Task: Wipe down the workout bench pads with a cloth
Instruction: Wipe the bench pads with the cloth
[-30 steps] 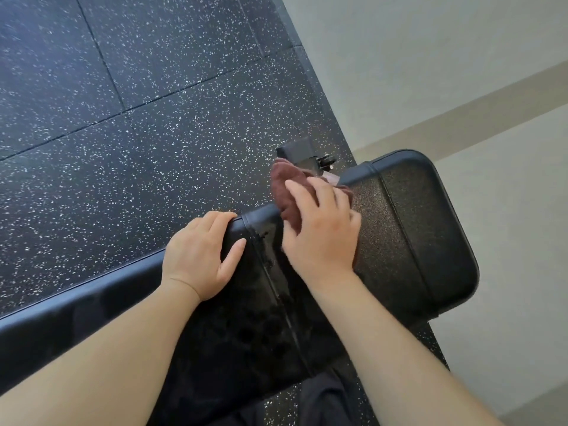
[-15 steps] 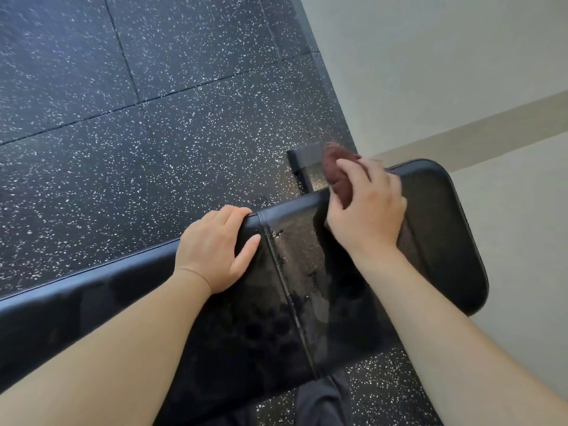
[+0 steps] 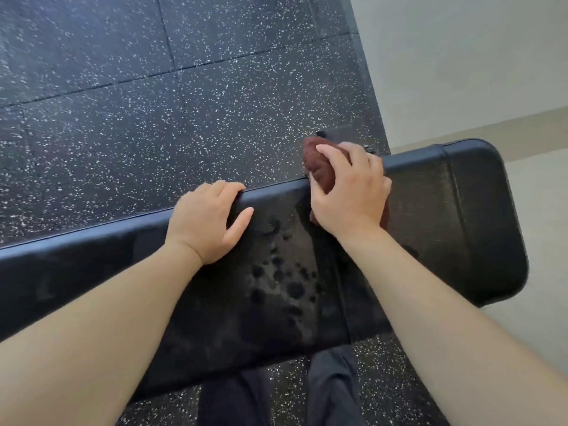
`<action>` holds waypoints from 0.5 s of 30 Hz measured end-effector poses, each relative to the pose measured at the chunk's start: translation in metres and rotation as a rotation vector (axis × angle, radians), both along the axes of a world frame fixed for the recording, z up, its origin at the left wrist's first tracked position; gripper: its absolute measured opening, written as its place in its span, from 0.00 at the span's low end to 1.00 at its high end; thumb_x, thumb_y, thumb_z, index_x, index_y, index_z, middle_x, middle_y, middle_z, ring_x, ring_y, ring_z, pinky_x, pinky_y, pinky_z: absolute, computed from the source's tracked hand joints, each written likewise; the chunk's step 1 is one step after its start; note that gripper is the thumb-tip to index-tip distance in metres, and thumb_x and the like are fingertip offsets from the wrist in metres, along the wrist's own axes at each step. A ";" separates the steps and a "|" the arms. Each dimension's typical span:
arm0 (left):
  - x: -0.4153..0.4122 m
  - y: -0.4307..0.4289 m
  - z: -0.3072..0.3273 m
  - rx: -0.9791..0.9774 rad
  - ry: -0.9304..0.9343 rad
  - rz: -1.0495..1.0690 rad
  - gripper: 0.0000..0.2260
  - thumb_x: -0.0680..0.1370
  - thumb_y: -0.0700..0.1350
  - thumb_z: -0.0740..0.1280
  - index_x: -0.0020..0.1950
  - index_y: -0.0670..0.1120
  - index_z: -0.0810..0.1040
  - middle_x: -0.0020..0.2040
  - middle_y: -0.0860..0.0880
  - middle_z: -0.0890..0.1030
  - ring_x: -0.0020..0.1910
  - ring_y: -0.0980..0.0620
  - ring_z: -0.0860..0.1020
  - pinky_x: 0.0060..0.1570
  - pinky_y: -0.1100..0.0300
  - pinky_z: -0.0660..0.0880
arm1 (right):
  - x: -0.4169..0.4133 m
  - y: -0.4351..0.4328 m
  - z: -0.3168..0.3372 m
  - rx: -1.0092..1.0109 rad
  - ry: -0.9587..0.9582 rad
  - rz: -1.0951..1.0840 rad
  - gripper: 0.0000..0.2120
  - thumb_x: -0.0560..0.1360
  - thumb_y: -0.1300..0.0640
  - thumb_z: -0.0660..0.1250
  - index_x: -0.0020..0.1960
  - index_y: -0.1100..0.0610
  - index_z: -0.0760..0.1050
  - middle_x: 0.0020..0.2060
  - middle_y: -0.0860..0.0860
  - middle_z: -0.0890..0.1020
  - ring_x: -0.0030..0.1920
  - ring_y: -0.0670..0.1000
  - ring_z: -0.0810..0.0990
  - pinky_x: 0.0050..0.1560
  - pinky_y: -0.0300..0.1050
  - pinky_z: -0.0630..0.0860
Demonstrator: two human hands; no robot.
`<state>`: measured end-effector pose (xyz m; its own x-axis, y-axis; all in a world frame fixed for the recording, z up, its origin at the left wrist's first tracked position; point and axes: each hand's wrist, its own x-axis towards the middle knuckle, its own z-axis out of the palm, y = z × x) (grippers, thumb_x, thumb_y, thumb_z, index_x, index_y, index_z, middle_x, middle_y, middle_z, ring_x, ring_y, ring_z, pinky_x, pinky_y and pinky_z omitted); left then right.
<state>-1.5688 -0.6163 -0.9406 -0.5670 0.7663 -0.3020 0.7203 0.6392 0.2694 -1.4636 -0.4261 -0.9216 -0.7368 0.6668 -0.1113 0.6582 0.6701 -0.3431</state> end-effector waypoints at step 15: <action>-0.005 0.001 0.000 0.005 -0.026 -0.037 0.23 0.76 0.57 0.52 0.60 0.43 0.74 0.50 0.45 0.79 0.44 0.43 0.76 0.41 0.53 0.72 | -0.020 -0.027 0.004 0.011 -0.035 0.061 0.18 0.67 0.47 0.66 0.57 0.46 0.75 0.54 0.49 0.77 0.55 0.57 0.73 0.49 0.53 0.67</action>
